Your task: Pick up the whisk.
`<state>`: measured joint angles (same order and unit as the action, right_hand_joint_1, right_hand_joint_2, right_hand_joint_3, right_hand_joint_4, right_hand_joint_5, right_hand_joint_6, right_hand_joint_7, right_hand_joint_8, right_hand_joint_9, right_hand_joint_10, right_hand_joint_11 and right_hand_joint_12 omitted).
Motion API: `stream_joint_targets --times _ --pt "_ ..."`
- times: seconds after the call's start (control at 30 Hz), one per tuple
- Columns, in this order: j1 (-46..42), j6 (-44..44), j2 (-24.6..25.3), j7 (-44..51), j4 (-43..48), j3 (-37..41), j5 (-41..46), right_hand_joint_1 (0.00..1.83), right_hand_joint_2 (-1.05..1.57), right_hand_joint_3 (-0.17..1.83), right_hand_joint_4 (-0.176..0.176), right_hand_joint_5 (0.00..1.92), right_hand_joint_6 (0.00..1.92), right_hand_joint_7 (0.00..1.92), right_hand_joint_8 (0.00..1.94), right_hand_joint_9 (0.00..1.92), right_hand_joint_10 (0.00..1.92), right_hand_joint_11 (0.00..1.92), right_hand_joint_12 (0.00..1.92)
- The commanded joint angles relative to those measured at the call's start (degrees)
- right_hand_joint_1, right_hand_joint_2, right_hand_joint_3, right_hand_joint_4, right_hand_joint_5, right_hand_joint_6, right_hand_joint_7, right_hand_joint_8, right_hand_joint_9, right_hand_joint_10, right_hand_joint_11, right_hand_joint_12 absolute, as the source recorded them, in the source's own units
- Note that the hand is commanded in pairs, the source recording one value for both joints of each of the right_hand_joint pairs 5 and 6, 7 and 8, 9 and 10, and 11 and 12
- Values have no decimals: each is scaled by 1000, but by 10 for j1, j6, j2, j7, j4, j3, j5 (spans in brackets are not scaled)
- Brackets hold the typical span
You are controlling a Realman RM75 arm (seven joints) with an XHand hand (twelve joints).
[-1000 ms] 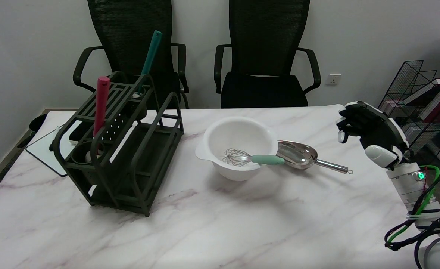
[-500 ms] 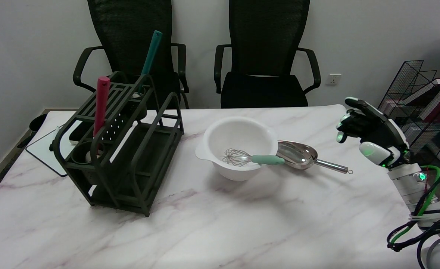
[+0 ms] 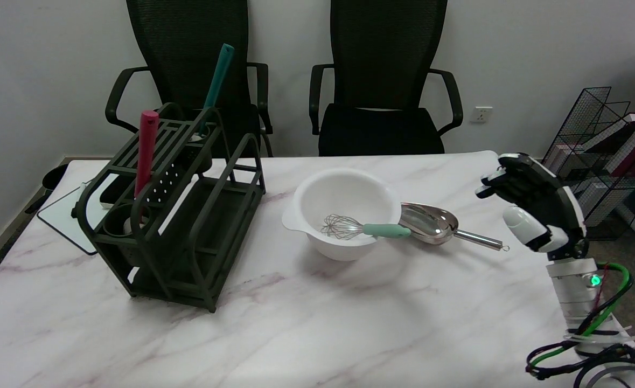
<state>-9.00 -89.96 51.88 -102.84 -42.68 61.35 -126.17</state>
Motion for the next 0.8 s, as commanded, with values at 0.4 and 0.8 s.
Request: stream_joint_targets --times 0.4,0.8 --pt "3 -26 259 757 -278 -185 210 1069 191 1122 0 662 662 699 699 495 495 510 510" --pt "30 -96 277 796 -251 -192 186 1022 142 1150 0 150 150 470 470 297 297 355 355"
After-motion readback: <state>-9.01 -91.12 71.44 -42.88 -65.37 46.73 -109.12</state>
